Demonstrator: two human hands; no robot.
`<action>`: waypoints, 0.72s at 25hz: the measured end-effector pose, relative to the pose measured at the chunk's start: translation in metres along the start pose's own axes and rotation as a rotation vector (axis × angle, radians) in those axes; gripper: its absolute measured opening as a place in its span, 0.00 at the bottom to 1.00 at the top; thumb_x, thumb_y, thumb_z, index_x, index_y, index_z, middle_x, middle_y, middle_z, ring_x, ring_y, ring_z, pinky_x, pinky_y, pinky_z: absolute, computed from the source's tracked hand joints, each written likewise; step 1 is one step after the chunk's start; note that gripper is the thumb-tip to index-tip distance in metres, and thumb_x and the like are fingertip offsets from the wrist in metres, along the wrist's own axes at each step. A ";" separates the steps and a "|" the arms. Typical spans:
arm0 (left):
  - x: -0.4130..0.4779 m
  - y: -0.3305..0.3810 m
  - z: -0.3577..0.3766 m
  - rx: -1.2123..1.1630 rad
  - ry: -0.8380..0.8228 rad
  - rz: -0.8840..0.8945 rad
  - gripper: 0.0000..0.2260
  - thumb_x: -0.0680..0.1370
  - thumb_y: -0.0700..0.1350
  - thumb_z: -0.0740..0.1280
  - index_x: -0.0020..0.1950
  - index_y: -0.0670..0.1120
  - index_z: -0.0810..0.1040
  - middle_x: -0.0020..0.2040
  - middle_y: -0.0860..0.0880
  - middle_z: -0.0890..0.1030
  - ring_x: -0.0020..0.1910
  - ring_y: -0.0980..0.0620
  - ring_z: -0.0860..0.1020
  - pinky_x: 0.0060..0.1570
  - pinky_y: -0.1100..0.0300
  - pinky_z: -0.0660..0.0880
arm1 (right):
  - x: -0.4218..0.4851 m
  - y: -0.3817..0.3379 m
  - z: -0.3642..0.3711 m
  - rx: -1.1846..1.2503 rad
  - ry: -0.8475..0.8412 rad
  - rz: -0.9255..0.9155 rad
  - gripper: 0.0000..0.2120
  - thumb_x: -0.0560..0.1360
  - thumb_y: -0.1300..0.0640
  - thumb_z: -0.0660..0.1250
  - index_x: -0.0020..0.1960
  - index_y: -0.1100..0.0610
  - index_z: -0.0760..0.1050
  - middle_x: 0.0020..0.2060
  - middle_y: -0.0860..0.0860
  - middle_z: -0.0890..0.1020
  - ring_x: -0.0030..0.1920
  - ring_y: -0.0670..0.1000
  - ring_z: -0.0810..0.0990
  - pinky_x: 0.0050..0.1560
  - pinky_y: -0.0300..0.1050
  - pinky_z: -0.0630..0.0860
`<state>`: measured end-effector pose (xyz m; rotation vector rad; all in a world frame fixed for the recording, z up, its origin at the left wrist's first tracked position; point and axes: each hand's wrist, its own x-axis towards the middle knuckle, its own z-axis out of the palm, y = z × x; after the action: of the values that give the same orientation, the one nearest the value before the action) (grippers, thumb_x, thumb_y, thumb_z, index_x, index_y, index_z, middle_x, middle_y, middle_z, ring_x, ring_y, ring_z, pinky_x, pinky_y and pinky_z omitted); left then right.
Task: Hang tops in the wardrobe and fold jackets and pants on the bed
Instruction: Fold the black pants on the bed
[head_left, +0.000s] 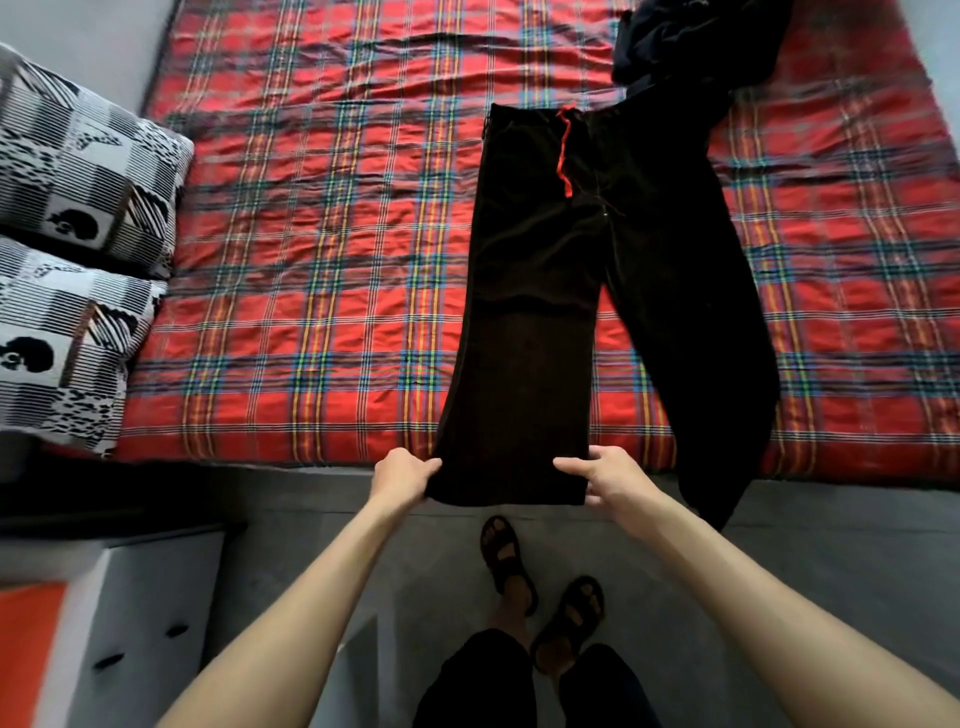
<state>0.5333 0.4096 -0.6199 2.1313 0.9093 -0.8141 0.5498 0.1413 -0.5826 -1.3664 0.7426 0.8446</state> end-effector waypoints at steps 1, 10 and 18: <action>-0.002 0.001 -0.004 -0.256 -0.060 -0.036 0.17 0.74 0.52 0.72 0.43 0.36 0.82 0.46 0.37 0.84 0.47 0.42 0.83 0.48 0.52 0.79 | -0.001 0.001 -0.002 -0.004 0.035 0.005 0.04 0.75 0.65 0.71 0.45 0.62 0.76 0.42 0.55 0.85 0.47 0.54 0.85 0.50 0.49 0.80; -0.039 0.020 -0.031 -0.481 -0.044 0.146 0.11 0.78 0.47 0.70 0.38 0.43 0.80 0.40 0.46 0.82 0.44 0.47 0.81 0.40 0.56 0.77 | -0.005 0.022 -0.006 0.079 0.066 0.098 0.16 0.74 0.62 0.73 0.59 0.66 0.76 0.56 0.60 0.82 0.56 0.57 0.82 0.40 0.48 0.82; -0.046 0.000 -0.026 -0.381 -0.153 0.357 0.11 0.78 0.38 0.67 0.45 0.55 0.78 0.40 0.43 0.78 0.39 0.49 0.76 0.35 0.57 0.73 | -0.031 0.033 -0.023 -0.304 0.093 -0.185 0.11 0.77 0.67 0.63 0.44 0.56 0.82 0.46 0.56 0.82 0.36 0.51 0.79 0.30 0.43 0.77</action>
<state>0.5145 0.4128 -0.5707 1.7963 0.5313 -0.5603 0.5062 0.1166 -0.5751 -1.7264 0.5626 0.7724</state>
